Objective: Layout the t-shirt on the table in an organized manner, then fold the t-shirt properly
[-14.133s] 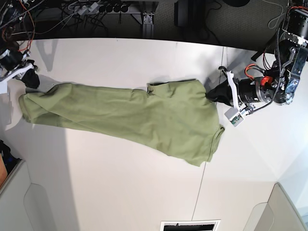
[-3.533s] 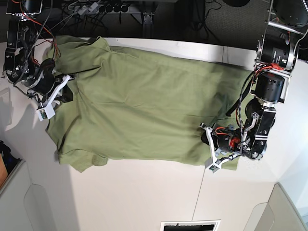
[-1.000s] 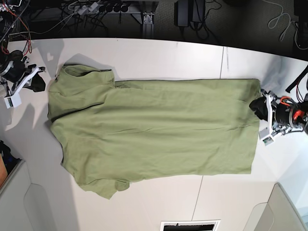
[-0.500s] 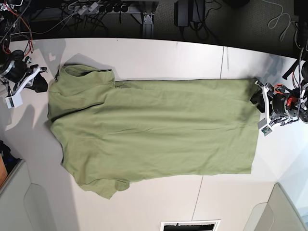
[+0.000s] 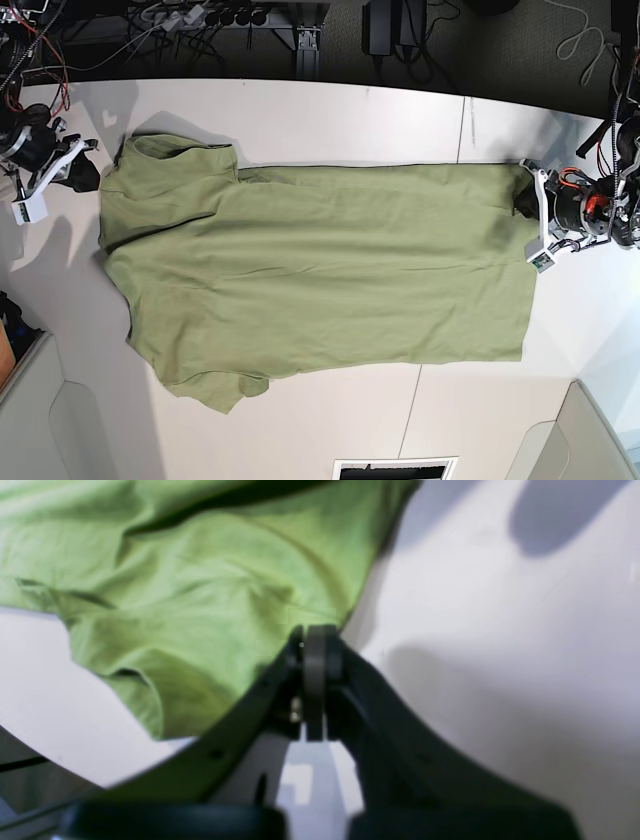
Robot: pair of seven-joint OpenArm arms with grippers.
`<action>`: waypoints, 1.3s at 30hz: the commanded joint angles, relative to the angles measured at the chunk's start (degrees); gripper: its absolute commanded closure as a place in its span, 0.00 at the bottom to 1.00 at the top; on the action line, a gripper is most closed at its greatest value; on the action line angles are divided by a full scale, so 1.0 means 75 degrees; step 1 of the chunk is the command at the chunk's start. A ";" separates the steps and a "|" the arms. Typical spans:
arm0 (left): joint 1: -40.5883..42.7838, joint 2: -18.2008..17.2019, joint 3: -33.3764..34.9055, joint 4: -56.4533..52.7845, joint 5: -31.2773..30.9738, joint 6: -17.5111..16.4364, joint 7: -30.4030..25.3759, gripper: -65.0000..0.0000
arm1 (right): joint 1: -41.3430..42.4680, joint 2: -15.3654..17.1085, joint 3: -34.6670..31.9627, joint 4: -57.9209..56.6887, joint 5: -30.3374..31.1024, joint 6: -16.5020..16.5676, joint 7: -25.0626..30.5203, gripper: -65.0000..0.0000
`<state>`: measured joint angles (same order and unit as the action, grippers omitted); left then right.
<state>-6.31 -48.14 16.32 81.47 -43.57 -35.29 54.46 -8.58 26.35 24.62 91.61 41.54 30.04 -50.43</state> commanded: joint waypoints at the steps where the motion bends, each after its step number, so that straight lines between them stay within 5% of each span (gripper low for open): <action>1: -0.0131 -0.0248 -0.0093 0.0192 -0.0178 -0.0067 0.0055 0.96 | 0.0082 0.0146 0.0073 0.0131 0.0117 0.0119 0.0146 1.00; 5: -0.0064 -0.0667 -0.0093 0.0985 -0.1329 -0.0628 0.0560 0.96 | 0.0079 0.0146 0.0073 0.0131 0.0009 0.0117 0.0154 1.00; 12: 0.0705 -0.1612 -0.0093 0.2699 -0.2681 -0.0628 0.1221 0.96 | 0.0082 0.0146 0.0073 0.0128 -0.0079 0.0117 0.0210 1.00; 24: 0.2244 -0.1883 -0.0093 0.2495 -0.2025 -0.0628 0.1343 0.94 | 0.0079 0.0152 0.0079 0.0128 -0.0463 0.0090 0.0152 1.00; 27: 0.2261 -0.1883 -0.0093 0.2180 -0.1999 -0.0628 0.1343 0.86 | 0.0058 0.0152 0.0254 0.0128 -0.0542 -0.0038 0.0029 0.64; 29: 0.2261 -0.1880 -0.0093 0.2028 -0.2017 -0.0628 0.1338 0.85 | 0.0050 0.0149 0.0490 0.0128 -0.0536 -0.0035 0.0026 0.51; 39: 0.2259 -0.1851 -0.0093 0.1967 -0.2040 -0.0628 0.1107 0.85 | -0.0230 -0.0009 0.1189 0.0128 0.0781 0.0169 -0.0965 0.49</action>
<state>11.09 -60.73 16.32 95.83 -58.37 -39.48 63.00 -10.44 25.43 33.21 91.61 46.63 30.37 -58.08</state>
